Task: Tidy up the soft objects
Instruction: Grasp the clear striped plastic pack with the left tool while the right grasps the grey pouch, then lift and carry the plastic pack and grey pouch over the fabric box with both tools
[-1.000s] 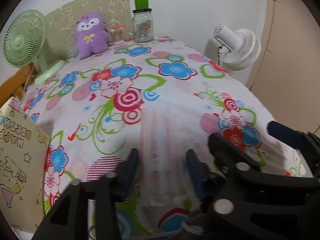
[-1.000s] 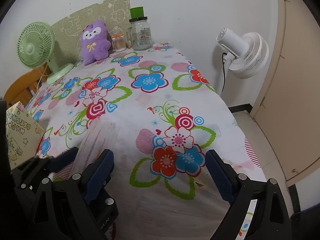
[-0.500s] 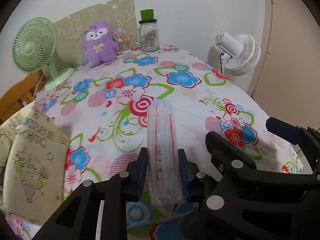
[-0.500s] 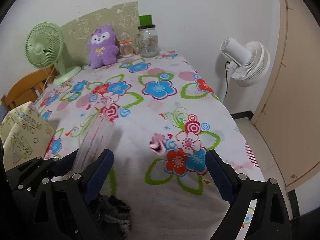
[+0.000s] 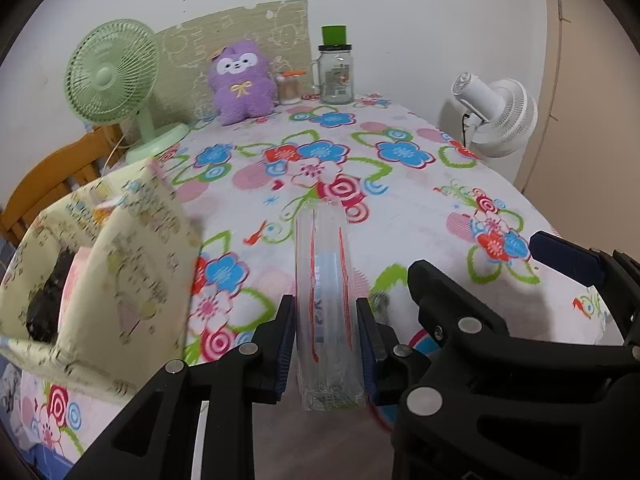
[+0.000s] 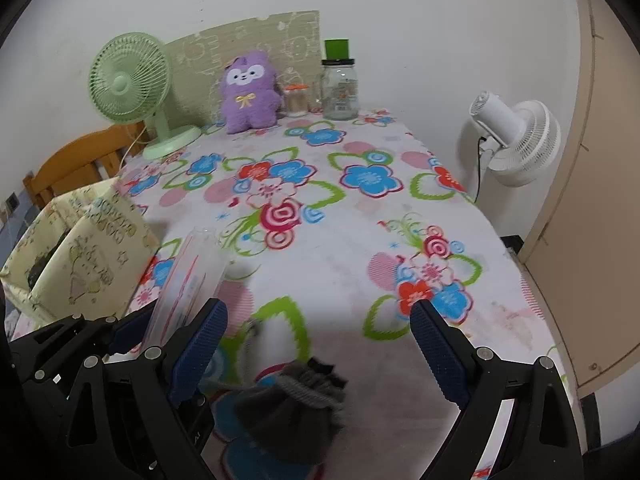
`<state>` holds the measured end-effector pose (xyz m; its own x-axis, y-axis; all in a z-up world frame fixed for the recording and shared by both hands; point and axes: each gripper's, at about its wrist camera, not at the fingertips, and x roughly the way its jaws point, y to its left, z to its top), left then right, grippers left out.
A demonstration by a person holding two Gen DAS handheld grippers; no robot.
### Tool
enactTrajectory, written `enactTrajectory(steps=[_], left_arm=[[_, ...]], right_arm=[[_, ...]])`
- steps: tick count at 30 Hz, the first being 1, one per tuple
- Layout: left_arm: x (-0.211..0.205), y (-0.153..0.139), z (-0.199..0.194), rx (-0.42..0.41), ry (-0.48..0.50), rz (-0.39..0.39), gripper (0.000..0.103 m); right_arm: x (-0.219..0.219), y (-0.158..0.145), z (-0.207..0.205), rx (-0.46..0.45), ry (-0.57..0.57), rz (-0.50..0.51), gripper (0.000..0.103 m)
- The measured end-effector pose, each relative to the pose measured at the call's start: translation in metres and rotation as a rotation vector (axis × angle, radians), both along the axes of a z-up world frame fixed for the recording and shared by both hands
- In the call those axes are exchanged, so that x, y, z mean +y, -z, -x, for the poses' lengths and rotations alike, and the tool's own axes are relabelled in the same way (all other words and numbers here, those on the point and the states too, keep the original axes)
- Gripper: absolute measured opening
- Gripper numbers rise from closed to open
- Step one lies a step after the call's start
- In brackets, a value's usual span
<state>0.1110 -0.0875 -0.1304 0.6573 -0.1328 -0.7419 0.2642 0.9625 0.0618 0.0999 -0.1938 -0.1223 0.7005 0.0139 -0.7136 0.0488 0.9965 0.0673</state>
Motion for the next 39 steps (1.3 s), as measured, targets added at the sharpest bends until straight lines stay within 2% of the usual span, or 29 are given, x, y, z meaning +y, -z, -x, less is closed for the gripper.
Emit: enactTrajectory(steps=[16, 24, 26, 27, 28, 39], left_arm=[[0.024, 0.024, 0.022, 0.045, -0.028, 0.039, 0.028], [0.024, 0.028, 0.029, 0.040, -0.018, 0.043, 0.028], [0.023, 0.028, 0.029, 0.040, -0.020, 0.042, 0.028], [0.023, 0.029, 0.029, 0.037, -0.019, 0.037, 0.028], [0.023, 0.028, 0.029, 0.036, -0.017, 0.032, 0.028], [0.021, 0.026, 0.023, 0.040, -0.016, 0.041, 0.028]], right_arm=[[0.023, 0.021, 0.016, 0.051, -0.001, 0.054, 0.095], [0.019, 0.032, 0.021, 0.082, 0.036, 0.003, 0.094], [0.017, 0.035, 0.021, 0.093, 0.053, -0.019, 0.082], [0.016, 0.037, 0.020, 0.099, 0.069, -0.030, 0.069], [0.014, 0.039, 0.019, 0.106, 0.079, -0.041, 0.066], [0.015, 0.034, 0.011, 0.097, 0.068, -0.026, 0.058]])
